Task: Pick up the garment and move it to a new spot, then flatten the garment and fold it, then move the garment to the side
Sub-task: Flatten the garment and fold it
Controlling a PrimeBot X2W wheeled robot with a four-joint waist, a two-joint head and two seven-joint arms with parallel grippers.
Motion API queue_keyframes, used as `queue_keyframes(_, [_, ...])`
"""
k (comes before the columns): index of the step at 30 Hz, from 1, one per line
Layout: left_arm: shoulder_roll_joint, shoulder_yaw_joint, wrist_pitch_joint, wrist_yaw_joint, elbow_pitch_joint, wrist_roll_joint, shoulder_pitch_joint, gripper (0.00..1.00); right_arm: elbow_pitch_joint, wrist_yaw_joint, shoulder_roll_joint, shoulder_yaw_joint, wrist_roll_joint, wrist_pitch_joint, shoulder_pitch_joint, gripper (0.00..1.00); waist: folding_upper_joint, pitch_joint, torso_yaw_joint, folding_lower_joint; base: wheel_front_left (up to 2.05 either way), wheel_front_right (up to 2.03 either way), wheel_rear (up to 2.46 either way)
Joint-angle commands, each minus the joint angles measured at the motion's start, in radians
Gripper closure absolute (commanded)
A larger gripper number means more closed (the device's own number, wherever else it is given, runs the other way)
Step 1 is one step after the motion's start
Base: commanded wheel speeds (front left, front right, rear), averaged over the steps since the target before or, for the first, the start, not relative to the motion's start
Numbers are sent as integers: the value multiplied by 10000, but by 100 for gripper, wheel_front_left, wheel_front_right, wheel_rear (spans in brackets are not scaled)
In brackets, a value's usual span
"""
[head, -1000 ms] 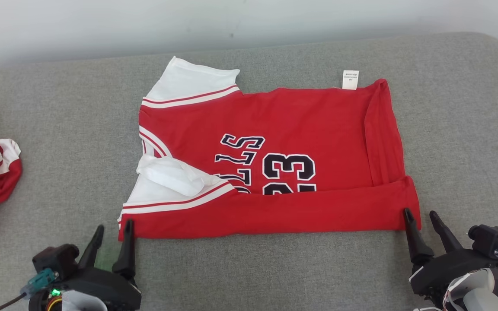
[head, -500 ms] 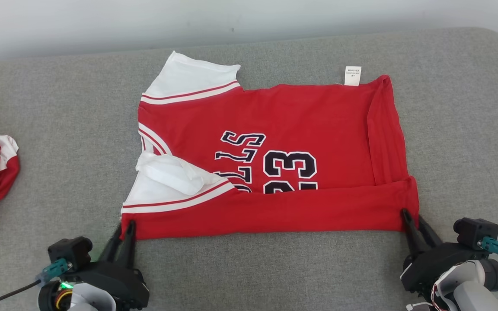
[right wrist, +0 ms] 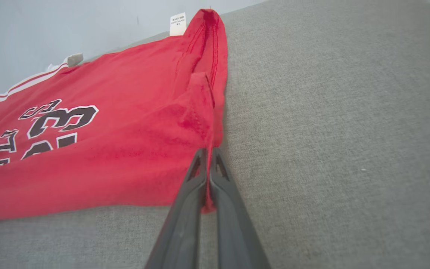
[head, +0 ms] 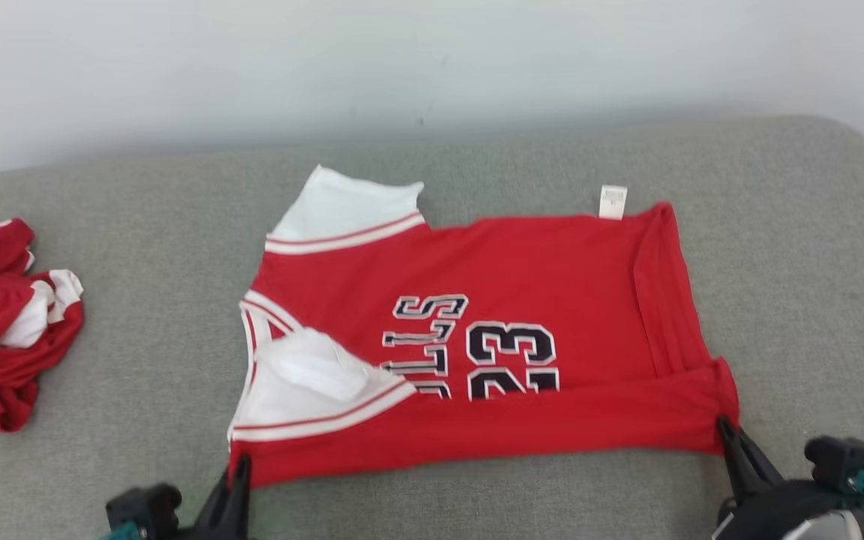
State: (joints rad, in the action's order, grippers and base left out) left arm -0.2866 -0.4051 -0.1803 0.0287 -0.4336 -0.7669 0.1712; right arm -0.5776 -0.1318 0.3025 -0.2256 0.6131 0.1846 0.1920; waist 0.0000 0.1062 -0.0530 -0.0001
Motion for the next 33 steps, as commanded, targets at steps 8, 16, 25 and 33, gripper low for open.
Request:
queue_keyframes(8, [87, 123, -64, 680, 1377, -302, -1535, 100, 1292, 24, 78, 744, -439, -568, -1430, 100, 0, -204, 335, 1, 0, 0, 0])
queue_keyframes(16, [199, 24, -160, 846, 1553, -311, -1996, 18, 2377, 24, -295, 1677, -1113, -1304, -2322, 30, 0, -242, 521, 1, 0, 0, 0])
queue_keyframes(25, [306, 541, -765, 805, 1547, 66, -1841, 0, 3396, 24, -913, 2252, -2273, -1127, -2380, 0, 0, -705, 383, 1, 0, 0, 0])
queue_keyframes(33, [590, 1927, -856, 701, 2867, 1502, -1966, 0, 4143, 24, -1578, 2374, -2780, -157, -2260, 0, 0, -982, 260, 1, 0, 0, 0])
